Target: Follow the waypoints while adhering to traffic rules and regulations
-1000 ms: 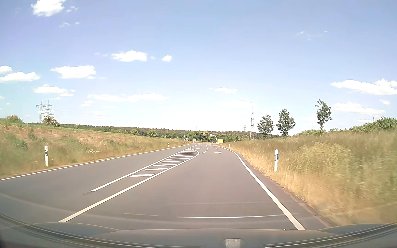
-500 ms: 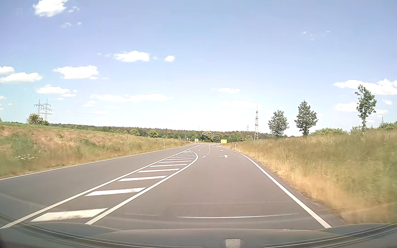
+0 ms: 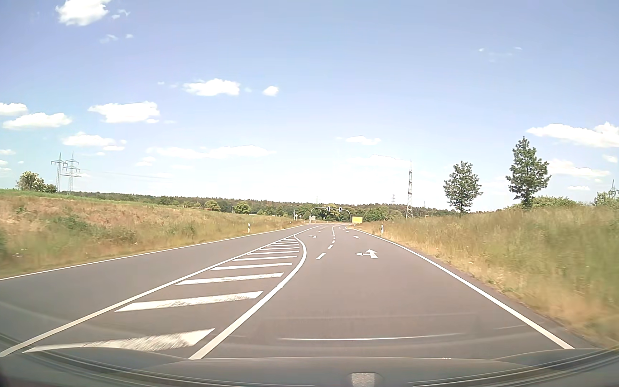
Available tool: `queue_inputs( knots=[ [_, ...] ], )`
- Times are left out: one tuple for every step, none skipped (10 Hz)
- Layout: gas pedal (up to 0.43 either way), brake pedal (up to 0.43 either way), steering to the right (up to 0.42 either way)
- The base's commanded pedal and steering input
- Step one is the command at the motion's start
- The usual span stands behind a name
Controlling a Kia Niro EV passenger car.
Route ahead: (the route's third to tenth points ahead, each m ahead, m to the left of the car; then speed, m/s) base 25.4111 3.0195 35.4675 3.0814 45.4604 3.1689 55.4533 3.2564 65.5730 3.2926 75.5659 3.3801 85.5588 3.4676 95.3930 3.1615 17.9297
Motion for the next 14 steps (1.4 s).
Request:
queue_inputs(
  knots=[
    [0.0, 0.037, -0.009],
    [0.0, 0.037, -0.009],
    [0.0, 0.043, -0.009],
    [0.0, 0.043, -0.009],
    [0.0, 0.049, -0.009],
    [0.0, 0.049, -0.009],
    [0.0, 0.055, -0.008],
    [0.0, 0.061, -0.008],
    [0.0, 0.061, -0.006],
    [0.0, 0.073, -0.004],
    [0.0, 0.079, -0.003],
    [0.0, 0.098, -0.001],
    [0.0, 0.116, 0.0],
    [0.0, 0.128, 0.001]
  ],
)
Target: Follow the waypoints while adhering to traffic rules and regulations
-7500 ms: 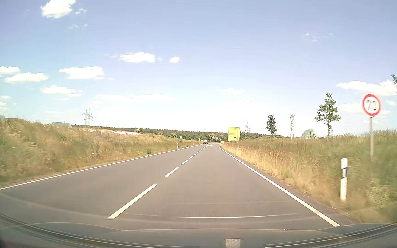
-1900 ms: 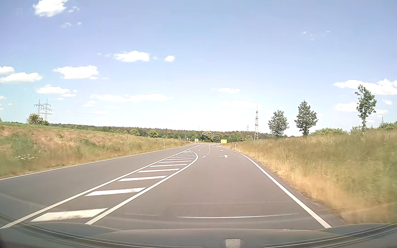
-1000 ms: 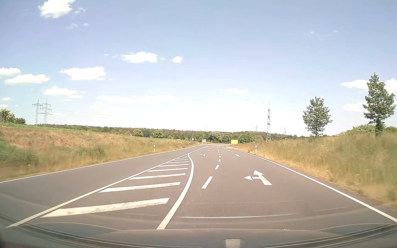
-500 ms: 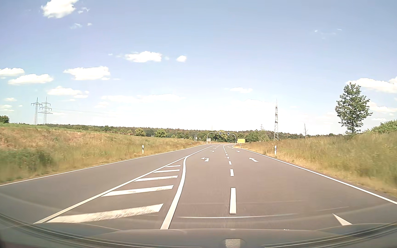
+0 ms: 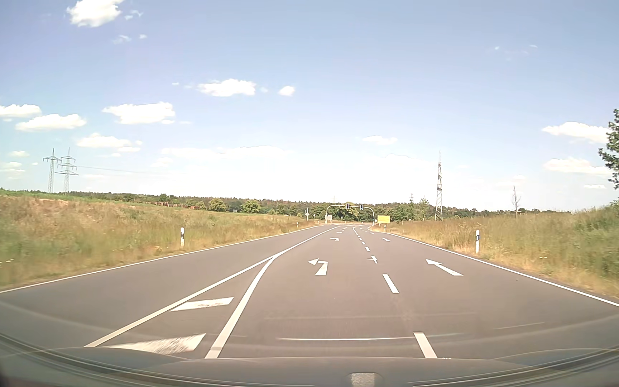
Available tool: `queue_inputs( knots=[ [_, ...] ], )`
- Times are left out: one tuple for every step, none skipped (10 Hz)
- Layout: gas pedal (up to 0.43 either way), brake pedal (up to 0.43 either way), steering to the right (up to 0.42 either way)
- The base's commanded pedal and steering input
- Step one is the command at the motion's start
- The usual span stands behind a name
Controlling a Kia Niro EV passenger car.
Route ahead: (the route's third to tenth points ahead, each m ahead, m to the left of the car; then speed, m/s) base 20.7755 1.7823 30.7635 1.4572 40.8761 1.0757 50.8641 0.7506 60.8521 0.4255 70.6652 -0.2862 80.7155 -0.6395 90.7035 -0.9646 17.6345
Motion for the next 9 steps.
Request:
queue_inputs(
  knots=[
    [0.0, 0.134, 0.005],
    [0.0, 0.14, 0.007],
    [0.0, 0.152, 0.007],
    [0.0, 0.152, 0.008],
    [0.0, 0.159, 0.009],
    [0.0, 0.165, 0.009],
    [0.0, 0.165, 0.009],
    [0.0, 0.165, 0.009],
    [0.0, 0.171, 0.009]
  ],
)
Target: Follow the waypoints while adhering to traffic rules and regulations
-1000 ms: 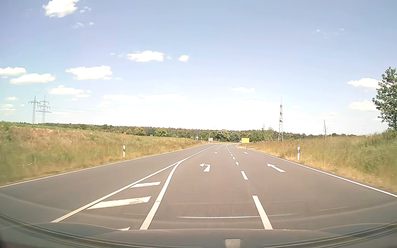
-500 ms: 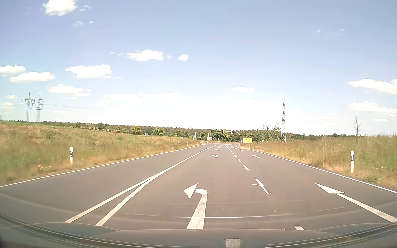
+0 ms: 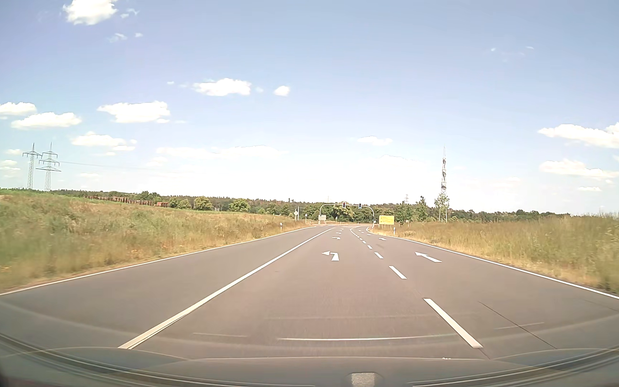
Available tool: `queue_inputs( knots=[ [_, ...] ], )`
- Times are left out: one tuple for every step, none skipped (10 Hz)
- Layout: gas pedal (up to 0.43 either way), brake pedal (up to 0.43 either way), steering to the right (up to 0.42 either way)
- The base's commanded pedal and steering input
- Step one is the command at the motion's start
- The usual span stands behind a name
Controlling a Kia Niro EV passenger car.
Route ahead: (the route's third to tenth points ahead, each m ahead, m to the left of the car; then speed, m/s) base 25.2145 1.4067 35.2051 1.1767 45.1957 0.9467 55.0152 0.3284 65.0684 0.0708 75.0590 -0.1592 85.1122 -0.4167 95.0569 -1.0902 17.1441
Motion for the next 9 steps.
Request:
queue_inputs(
  knots=[
    [0.0, 0.177, 0.009],
    [0.0, 0.177, 0.008],
    [0.0, 0.177, 0.008],
    [0.0, 0.183, 0.007],
    [0.0, 0.189, 0.004],
    [0.0, 0.201, 0.004],
    [0.0, 0.207, 0.005],
    [0.0, 0.207, 0.005],
    [0.0, 0.207, 0.006]
  ],
)
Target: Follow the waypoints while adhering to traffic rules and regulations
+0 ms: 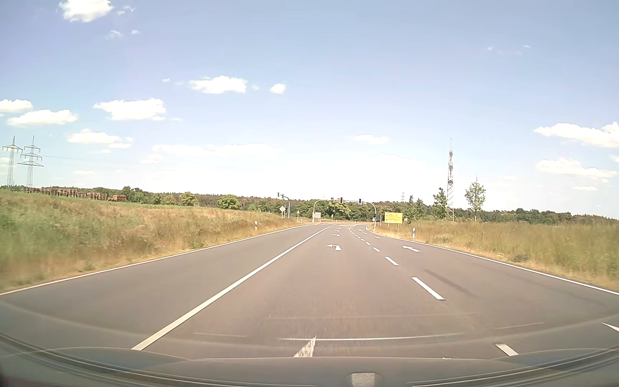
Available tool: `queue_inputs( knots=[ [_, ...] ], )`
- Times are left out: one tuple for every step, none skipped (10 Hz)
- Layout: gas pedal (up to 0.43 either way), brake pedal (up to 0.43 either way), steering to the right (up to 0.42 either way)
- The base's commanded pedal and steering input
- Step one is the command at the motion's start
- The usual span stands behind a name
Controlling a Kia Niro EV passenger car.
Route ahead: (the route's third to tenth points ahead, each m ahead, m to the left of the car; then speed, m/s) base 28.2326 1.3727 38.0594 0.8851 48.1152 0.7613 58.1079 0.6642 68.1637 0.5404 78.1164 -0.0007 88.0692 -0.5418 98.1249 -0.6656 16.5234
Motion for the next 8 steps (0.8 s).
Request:
queue_inputs(
  knots=[
    [0.0, 0.207, 0.008],
    [0.0, 0.207, 0.01],
    [0.0, 0.207, 0.01],
    [0.0, 0.207, 0.01],
    [0.0, 0.207, 0.01],
    [0.0, 0.213, 0.007],
    [0.0, 0.22, 0.006],
    [0.0, 0.226, 0.006]
  ],
)
